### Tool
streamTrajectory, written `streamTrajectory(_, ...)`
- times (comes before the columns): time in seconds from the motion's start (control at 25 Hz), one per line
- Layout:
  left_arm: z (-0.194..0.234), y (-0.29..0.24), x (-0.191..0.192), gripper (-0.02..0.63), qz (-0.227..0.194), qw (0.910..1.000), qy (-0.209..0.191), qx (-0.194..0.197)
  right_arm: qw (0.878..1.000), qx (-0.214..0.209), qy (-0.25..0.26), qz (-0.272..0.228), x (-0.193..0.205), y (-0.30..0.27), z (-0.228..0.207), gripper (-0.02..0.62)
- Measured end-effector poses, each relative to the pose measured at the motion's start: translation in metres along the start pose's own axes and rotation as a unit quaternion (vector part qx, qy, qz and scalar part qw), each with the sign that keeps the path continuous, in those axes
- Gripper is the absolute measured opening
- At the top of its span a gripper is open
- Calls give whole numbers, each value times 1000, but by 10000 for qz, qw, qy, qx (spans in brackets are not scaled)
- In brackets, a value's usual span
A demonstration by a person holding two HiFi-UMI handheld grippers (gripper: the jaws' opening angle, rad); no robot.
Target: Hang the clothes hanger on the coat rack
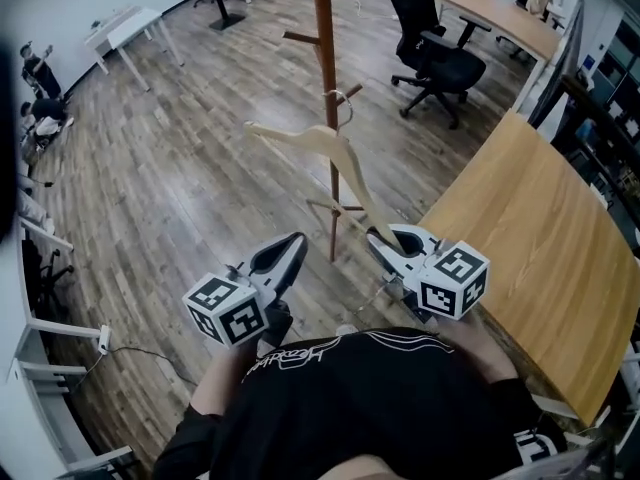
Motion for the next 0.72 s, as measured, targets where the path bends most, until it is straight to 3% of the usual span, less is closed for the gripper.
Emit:
streamTrajectory(0.32,4,-30,-22,8,-99,9996,-265,50,9996,-110,103,-239,-21,-9,-35,48)
streamTrajectory(0.72,52,-54,-46,8,-142,9997,-67,193,9996,61,64,-261,-37,-43,-65,48)
Point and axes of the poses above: the fingertips, and each gripper's own axes: y backward along the fingers, z to its left, x out of its underside, the point moved 10 cm from there along y, backward along the fingers, and after that the axes turned 3 degrees about -z, right-handed, at the moved point
